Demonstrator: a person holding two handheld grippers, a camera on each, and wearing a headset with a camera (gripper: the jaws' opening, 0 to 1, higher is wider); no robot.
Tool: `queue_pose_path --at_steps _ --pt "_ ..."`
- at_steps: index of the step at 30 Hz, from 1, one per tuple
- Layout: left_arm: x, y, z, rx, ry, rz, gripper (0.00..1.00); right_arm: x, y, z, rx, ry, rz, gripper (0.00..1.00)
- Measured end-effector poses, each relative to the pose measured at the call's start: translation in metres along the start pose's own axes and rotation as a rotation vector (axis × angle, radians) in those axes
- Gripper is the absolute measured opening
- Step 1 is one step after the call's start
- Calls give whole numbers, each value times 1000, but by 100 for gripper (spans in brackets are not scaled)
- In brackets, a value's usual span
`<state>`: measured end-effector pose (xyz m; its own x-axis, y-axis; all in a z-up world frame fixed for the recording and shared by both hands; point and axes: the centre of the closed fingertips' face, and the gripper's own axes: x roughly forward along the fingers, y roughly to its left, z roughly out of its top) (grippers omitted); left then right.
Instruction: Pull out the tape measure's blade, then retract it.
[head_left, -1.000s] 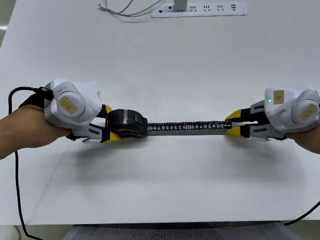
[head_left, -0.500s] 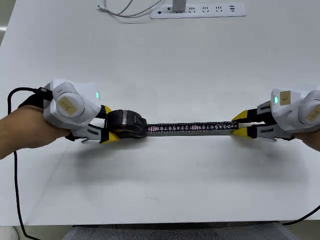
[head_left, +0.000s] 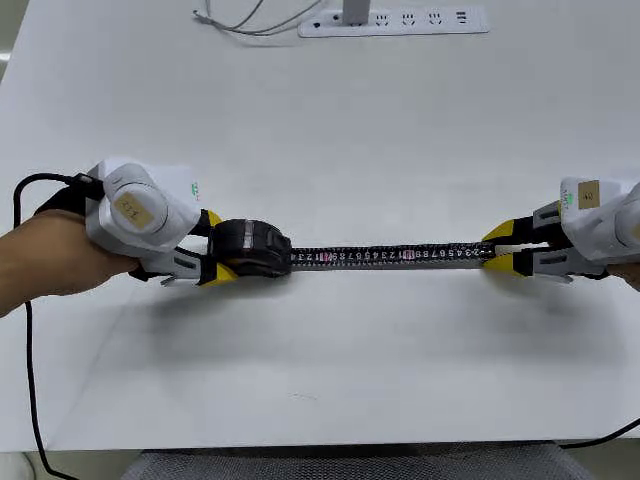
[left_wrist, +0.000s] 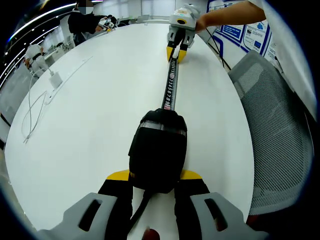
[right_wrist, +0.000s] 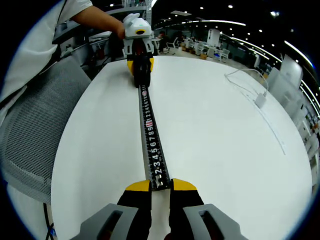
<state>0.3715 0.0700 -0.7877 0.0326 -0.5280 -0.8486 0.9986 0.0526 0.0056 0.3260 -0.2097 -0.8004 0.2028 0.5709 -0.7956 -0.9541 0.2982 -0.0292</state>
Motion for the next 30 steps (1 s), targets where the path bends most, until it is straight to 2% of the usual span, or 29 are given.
queue_pose_path --at_steps 7,9,21,23,30 --pt "0 1 0 -2 1 4 27 1 1 1 13 16 7 9" --pt "1 1 1 16 4 11 27 1 3 0 11 21 19 9" --pt "0 1 1 -24 12 12 28 1 5 -1 12 46 19 11" --pt "0 1 1 -10 20 15 28 1 5 -1 15 51 18 11" --pt "0 0 1 -19 20 14 28 0 6 -1 20 59 20 11"
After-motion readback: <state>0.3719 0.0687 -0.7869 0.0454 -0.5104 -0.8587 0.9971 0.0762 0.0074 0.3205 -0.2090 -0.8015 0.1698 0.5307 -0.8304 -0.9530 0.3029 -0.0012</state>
